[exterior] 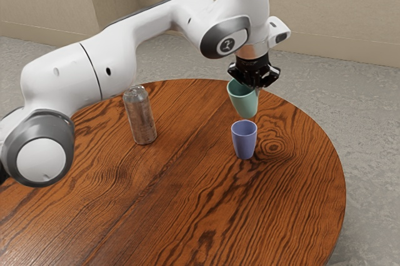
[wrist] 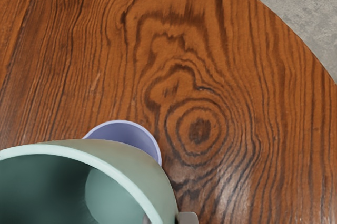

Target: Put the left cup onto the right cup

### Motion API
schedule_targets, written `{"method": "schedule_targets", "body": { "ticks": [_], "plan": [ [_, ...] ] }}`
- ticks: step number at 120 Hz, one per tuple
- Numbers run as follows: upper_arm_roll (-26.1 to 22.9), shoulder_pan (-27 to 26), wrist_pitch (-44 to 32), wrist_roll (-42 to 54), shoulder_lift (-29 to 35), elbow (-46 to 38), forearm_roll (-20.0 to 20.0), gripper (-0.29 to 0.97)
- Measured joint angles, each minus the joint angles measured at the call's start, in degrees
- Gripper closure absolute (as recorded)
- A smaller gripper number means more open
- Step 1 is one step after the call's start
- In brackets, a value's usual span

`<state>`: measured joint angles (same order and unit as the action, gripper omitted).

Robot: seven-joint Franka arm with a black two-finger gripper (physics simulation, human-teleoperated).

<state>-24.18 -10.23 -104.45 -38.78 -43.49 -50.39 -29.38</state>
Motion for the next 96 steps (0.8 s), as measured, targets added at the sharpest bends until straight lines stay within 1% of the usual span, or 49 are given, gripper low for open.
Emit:
{"method": "schedule_targets", "body": {
  "ticks": [29,96],
  "plan": [
    [1.0,1.04,-2.5,0.66,-1.92,0.08,-0.73,0.79],
    [1.16,1.05,-5.45,1.39,-2.83,-0.5,-0.56,0.79]
  ]
}}
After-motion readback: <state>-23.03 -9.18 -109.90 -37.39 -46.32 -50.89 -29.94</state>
